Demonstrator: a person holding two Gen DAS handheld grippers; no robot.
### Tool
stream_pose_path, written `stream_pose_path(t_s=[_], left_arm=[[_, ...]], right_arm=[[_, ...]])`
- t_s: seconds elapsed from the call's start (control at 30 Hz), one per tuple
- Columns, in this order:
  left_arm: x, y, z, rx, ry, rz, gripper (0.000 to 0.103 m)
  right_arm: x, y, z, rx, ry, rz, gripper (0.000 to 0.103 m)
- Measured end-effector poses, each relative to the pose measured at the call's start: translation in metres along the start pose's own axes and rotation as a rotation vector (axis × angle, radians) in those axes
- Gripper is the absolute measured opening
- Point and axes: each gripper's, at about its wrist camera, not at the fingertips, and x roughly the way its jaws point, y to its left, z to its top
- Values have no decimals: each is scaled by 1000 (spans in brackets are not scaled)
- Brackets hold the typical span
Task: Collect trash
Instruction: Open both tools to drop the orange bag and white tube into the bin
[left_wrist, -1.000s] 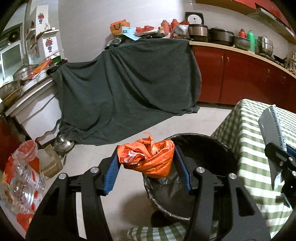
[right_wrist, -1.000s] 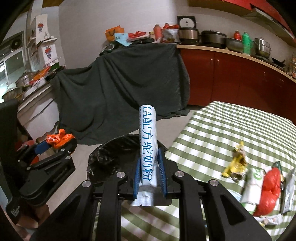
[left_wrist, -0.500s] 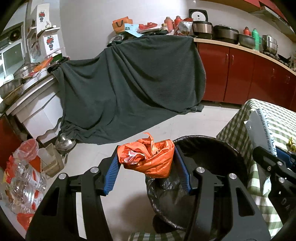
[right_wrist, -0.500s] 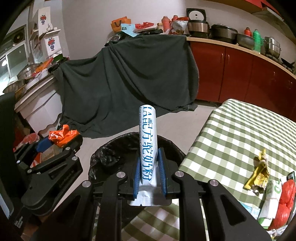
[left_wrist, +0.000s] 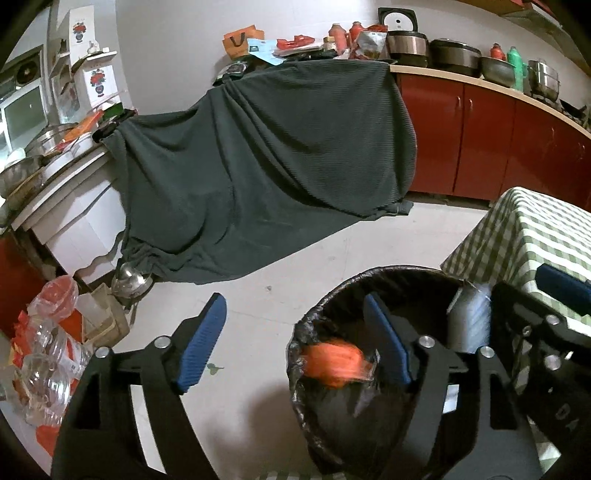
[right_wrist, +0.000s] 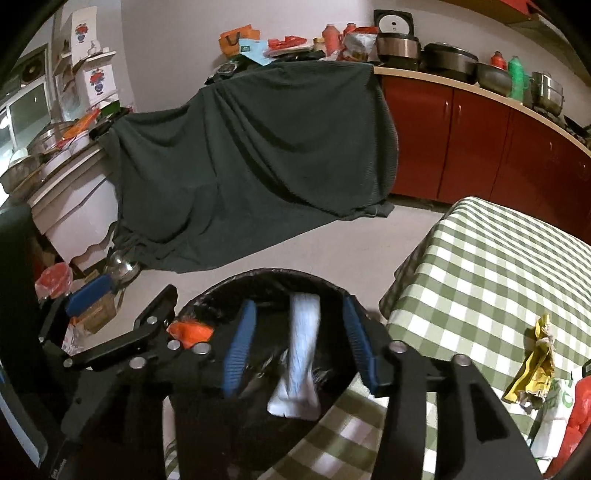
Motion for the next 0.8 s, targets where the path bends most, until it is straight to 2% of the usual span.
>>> stream_pose_path(t_s=[0.23, 0.33, 0.43, 0.6, 0.8], left_arm=[[0, -2, 0, 8, 4, 7, 78], [-5, -2, 1, 2, -3, 1, 78], [-12, -3, 0, 4, -12, -13, 78], [-27, -11, -4, 15, -9, -74, 79], [-54, -28, -7, -5, -28, -185, 84]], right_arm=[[-11, -4, 3, 9, -29, -17, 56], [-21, -9, 2, 13, -52, -34, 61], [-34, -15, 0, 22, -76, -53, 71], [-63, -34, -14, 42, -117, -133, 82], [-97, -72, -38, 118, -139, -191, 83]])
